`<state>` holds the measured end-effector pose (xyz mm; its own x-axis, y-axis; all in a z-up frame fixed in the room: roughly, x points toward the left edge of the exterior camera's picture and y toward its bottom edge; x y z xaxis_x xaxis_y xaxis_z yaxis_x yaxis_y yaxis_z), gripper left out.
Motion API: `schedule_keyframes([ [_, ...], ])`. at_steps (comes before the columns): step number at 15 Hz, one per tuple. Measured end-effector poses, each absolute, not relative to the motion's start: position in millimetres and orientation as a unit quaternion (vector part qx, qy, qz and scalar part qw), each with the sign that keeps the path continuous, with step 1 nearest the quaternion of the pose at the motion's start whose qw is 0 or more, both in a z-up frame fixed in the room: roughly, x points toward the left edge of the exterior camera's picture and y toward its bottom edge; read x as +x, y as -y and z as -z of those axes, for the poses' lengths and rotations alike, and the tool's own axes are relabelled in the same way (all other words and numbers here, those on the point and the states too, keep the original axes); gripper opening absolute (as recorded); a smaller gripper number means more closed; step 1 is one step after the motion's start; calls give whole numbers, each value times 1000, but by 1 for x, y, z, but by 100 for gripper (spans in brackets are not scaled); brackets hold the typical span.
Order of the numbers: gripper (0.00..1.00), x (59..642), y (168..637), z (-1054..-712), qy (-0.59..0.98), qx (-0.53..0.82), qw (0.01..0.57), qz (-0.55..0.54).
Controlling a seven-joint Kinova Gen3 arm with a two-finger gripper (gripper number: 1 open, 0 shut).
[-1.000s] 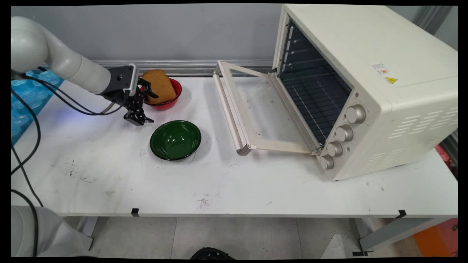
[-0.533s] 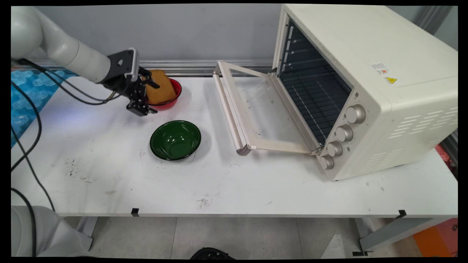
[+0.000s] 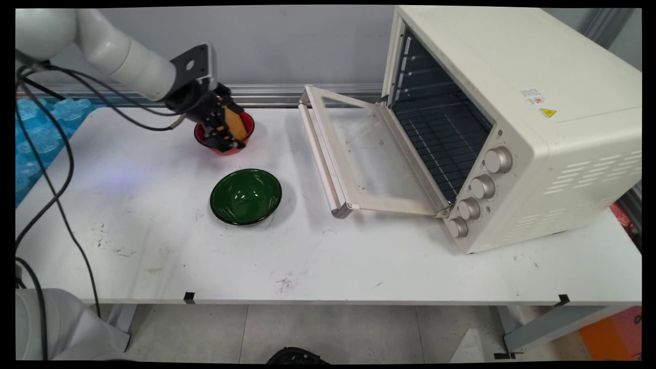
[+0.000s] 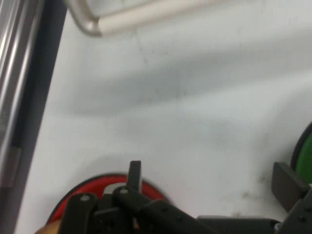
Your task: Close the oven
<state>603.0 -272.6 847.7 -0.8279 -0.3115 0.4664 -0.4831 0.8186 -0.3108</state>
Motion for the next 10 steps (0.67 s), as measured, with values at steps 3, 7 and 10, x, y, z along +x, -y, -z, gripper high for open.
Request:
schedule_keyframes([
  [3, 100, 580, 280, -845, 923, 245, 224, -193],
  [7, 100, 558, 288, -834, 911, 281, 250, -168],
  [10, 0, 546, 293, -824, 904, 299, 266, -152],
])
